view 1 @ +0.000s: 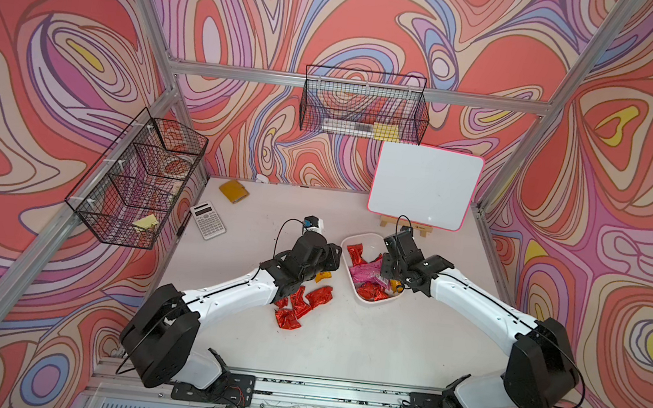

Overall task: Take the tea bags out of the storage box
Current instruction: Place the tea bag at the center of the board, then pick up the tea bag from the storage box.

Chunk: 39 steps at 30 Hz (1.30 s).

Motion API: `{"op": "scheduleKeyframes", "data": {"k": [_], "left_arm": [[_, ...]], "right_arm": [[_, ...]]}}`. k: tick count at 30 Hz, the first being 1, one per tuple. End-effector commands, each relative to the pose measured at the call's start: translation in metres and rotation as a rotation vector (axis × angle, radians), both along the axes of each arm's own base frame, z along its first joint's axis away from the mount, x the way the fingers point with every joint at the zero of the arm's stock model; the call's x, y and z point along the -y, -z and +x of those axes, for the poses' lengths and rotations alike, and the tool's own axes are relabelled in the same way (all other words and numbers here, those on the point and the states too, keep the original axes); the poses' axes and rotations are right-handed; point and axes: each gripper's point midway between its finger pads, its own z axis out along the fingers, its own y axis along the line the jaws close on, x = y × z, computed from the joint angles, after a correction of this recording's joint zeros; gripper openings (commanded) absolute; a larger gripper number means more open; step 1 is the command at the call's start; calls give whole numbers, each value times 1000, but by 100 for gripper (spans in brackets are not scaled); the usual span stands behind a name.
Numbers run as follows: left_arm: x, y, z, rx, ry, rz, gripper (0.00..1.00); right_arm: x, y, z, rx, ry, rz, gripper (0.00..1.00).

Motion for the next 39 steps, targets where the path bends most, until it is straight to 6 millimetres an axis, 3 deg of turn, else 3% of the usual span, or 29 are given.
{"op": "scheduleKeyframes", "data": {"k": [1, 10, 17, 22, 28, 35, 39], "left_arm": [[10, -7, -1, -2, 14, -127, 39], [8, 4, -3, -23, 4, -130, 39], [0, 6, -5, -44, -18, -150, 38], [-11, 8, -5, -40, -55, -140, 38], [-21, 11, -1, -60, -87, -152, 38], [-43, 17, -1, -79, -159, -183, 38], [-60, 20, -6, -83, -217, -192, 38]], "right_arm": [[8, 0, 12, 21, 3, -71, 57], [8, 15, 23, 8, -8, -111, 52], [6, 21, 26, 14, -34, -116, 29], [9, 15, 22, 19, -45, -134, 13], [8, -5, 15, 52, -56, -86, 4], [0, -58, 16, 142, -91, -16, 2], [-22, -90, 16, 183, -163, 99, 1]]}}
